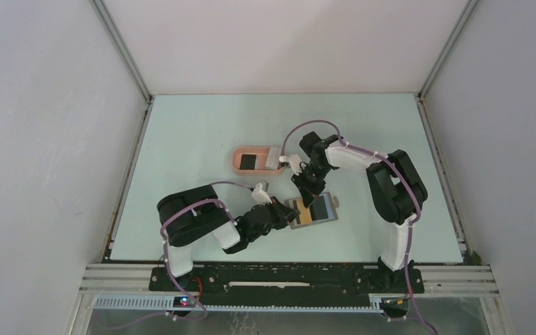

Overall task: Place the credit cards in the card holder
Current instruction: Insert the credit card into the card holder.

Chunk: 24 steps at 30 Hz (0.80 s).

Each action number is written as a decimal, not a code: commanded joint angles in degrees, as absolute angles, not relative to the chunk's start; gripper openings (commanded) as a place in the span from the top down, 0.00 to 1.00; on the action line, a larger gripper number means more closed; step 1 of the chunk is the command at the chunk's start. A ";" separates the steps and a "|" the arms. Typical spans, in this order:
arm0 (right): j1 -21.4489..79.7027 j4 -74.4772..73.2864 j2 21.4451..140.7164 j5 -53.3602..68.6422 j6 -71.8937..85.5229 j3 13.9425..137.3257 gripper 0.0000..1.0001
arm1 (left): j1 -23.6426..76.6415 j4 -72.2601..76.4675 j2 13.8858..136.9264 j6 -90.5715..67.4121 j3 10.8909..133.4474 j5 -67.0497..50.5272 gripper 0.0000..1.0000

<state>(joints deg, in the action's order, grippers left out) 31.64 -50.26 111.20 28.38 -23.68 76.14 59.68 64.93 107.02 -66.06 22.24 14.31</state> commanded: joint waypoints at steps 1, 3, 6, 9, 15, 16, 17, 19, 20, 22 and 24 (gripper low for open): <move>32.15 -49.67 112.59 26.68 -22.93 76.81 0.82 | 59.25 62.05 105.78 -65.79 20.63 15.29 0.90; 32.17 -49.79 113.14 25.94 -22.94 76.86 0.82 | 59.15 62.04 105.94 -65.91 20.55 15.23 0.90; 32.23 -49.98 113.57 25.54 -23.07 76.83 0.82 | 59.02 62.14 106.09 -65.81 20.56 14.99 0.91; 32.69 -50.24 113.55 23.76 -23.35 76.82 0.82 | 58.89 62.23 106.25 -65.73 20.57 14.82 0.92; 33.14 -51.10 112.85 19.03 -23.99 76.73 0.82 | 58.49 62.49 106.16 -65.56 20.06 14.72 0.93; 33.14 -51.23 112.65 18.46 -24.05 76.73 0.82 | 58.45 62.56 106.20 -65.55 20.04 14.68 0.93; 33.15 -51.36 112.48 17.90 -24.14 76.73 0.82 | 58.37 62.55 106.25 -65.52 20.04 14.63 0.93; 33.09 -51.60 112.31 16.83 -24.32 76.73 0.82 | 58.28 62.74 106.41 -65.50 20.02 14.52 0.93; 33.01 -51.81 112.24 16.45 -24.41 76.73 0.82 | 58.20 62.83 106.37 -65.48 19.96 14.43 0.93; 32.81 -52.06 112.03 16.26 -24.47 76.73 0.82 | 58.11 62.84 106.42 -65.48 19.97 14.37 0.93; 32.65 -52.21 111.63 16.26 -24.56 76.65 0.82 | 58.02 62.88 106.22 -65.33 19.96 14.36 0.93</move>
<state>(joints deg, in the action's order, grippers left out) 33.19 -50.48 112.84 22.20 -23.66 76.36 58.67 65.25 106.94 -66.48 21.47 14.17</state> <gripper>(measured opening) 0.181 0.070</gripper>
